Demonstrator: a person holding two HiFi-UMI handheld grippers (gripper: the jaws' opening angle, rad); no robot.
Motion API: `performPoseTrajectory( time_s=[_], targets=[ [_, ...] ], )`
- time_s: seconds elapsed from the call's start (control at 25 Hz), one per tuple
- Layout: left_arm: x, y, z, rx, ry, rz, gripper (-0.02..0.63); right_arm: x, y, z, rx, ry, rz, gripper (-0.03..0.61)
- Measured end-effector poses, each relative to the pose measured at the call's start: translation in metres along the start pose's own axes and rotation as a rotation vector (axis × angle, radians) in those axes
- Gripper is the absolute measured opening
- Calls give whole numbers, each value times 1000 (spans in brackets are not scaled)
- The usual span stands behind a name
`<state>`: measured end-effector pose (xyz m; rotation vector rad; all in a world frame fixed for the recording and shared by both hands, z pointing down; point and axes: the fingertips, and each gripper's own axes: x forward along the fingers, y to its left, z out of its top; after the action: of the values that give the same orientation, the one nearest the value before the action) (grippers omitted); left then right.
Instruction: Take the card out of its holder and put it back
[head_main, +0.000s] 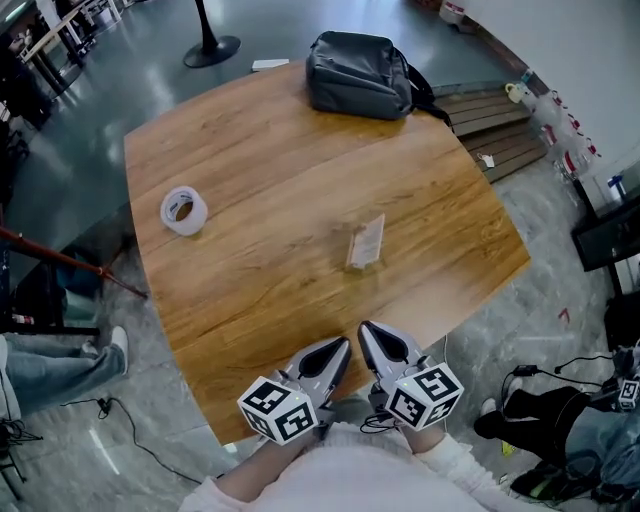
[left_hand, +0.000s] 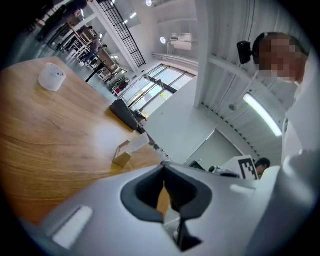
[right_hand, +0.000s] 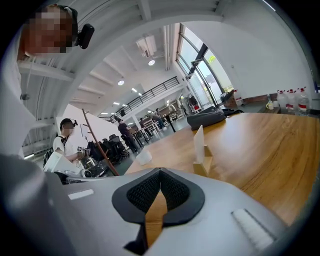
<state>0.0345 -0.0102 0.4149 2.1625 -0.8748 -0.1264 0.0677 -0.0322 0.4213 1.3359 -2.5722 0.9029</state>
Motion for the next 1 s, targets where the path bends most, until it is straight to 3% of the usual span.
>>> performPoseTrajectory(
  time_s=[0.44,1.0],
  targets=[
    [24,24,3,-55,-2,-28,8,37,-31,-1,-31,29,-48,-5],
    [41,50,-19,-131,50,-42,8,78,-80,11,-41,-7,-169,69]
  ],
)
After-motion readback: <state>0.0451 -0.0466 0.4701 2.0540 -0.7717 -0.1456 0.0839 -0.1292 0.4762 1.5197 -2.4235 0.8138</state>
